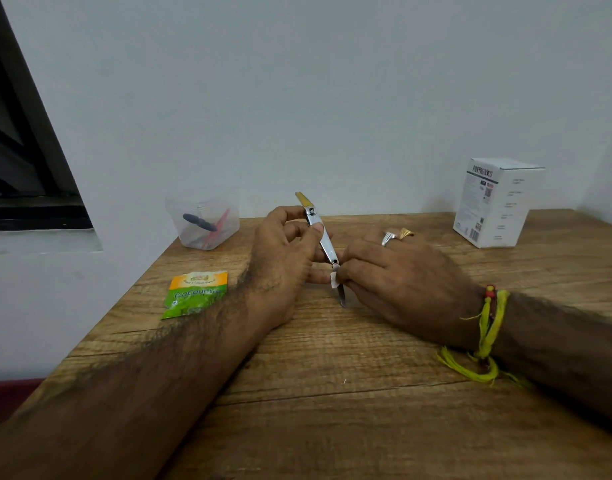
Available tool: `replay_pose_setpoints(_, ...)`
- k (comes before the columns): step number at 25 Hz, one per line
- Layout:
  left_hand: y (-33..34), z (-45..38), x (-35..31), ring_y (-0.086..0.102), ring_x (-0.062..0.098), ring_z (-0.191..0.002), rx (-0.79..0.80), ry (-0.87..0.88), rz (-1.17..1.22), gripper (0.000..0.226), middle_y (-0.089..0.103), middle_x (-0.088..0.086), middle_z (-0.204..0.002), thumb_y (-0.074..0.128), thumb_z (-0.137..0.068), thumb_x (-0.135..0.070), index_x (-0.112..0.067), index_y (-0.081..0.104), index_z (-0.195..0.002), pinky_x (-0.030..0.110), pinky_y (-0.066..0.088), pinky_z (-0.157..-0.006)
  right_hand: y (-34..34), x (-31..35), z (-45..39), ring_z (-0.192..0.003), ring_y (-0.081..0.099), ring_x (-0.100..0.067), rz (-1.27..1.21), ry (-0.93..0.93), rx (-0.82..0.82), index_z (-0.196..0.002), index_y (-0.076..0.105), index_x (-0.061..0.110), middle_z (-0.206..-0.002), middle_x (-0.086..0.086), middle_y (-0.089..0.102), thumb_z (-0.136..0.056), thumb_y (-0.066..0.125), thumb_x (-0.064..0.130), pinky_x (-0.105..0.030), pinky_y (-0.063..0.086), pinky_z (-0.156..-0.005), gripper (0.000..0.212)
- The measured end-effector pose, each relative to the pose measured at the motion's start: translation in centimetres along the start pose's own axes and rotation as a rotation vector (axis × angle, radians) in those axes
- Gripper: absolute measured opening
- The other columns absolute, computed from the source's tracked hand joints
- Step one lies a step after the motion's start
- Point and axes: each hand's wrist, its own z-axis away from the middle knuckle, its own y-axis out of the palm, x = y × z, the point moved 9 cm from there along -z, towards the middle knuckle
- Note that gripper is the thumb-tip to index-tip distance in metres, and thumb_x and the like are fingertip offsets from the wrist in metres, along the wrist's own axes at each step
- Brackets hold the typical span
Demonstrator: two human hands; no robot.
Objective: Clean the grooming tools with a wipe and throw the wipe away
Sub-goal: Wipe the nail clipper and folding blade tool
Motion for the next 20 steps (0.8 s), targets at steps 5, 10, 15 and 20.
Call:
replay_pose_setpoints(5, -0.03, -0.04, -0.09, 0.074, 0.019, -0.065, 0.007, 0.029, -0.037, 0.023, 0.073, 0.015, -0.102, 0.06, -0.099, -0.007, -0.007, 0.056, -0.122, 0.036, 0.058, -0.049, -0.02, -0.09, 0.04, -0.073, 0.064, -0.029, 0.005, 0.009, -0.004, -0.095, 0.071, 0.013, -0.101, -0.006, 0.069, -0.094, 0.053, 0.018, -0.04, 0.05, -0.058, 0.018)
replay_pose_setpoints(10, -0.19, -0.1, -0.04, 0.075, 0.018, -0.065, -0.003, 0.035, -0.028, 0.022, 0.072, 0.015, -0.103, 0.06, -0.099, -0.007, -0.008, 0.056, -0.12, 0.034, 0.058, -0.049, -0.04, 0.26, 0.06, -0.075, 0.063, -0.026, 0.035, -0.035, -0.02, -0.094, 0.071, 0.016, -0.098, -0.004, 0.07, -0.093, 0.051, 0.021, -0.036, 0.047, -0.058, 0.021)
replay_pose_setpoints(15, -0.19, -0.21, 0.08, 0.074, 0.015, -0.063, -0.002, 0.033, -0.019, 0.022, 0.07, 0.015, -0.104, 0.059, -0.1, -0.007, -0.009, 0.056, -0.121, 0.03, 0.057, -0.047, -0.3, 0.47, 0.15, -0.076, 0.062, -0.026, 0.0, -0.06, -0.044, -0.093, 0.07, 0.016, -0.103, -0.005, 0.071, -0.092, 0.052, 0.022, -0.034, 0.047, -0.058, 0.018)
replay_pose_setpoints(20, -0.26, -0.38, 0.12, 0.074, 0.015, -0.062, -0.004, 0.032, -0.022, 0.024, 0.07, 0.015, -0.105, 0.059, -0.1, -0.008, -0.009, 0.055, -0.123, 0.03, 0.057, -0.047, -0.67, 0.57, -0.05, -0.076, 0.063, -0.026, -0.011, -0.058, -0.047, -0.1, 0.067, 0.017, -0.102, -0.004, 0.071, -0.093, 0.052, 0.022, -0.034, 0.047, -0.059, 0.017)
